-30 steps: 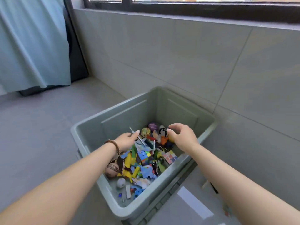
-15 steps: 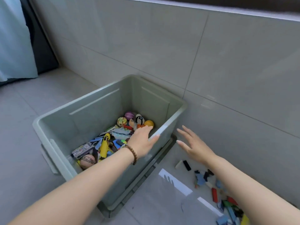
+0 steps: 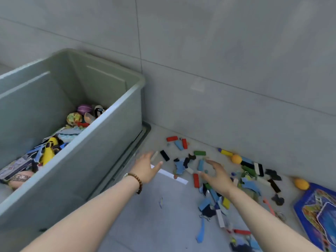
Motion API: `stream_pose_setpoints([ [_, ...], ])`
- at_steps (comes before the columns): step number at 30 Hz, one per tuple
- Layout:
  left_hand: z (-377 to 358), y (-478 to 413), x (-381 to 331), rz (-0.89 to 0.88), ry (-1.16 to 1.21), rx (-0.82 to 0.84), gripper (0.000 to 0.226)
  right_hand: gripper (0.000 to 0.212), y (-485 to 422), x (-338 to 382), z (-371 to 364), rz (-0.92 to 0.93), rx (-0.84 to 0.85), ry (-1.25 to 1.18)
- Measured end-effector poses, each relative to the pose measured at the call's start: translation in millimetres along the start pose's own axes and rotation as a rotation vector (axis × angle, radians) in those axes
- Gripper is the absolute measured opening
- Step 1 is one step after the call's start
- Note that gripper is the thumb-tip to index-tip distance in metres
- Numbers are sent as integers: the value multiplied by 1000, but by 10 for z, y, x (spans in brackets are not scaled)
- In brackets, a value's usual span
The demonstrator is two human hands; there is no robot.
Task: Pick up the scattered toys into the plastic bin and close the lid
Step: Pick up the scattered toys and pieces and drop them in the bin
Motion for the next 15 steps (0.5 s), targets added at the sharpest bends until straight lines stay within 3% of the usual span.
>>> stream_pose_setpoints([
  [7,-504,-328,247,182,82,63,76,81,-392,-283,-324,-52,-69,-151],
  [10,-545,-544,278,169,104,39,73,60,-576,-267,-344,13,-101,-72],
  [15,-647,-864,295,164,67,24,70,41,-880,-222,-525,45,-17,-77],
])
Point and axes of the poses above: each hand's wrist, its own y-axis away from the middle knuckle, its own z-axis out of the back of the hand, x = y × z, the point moved 5 cm from there along -y, towards the middle knuckle, and after that the axes turned 3 degrees about -x, right-handed, at the moved point
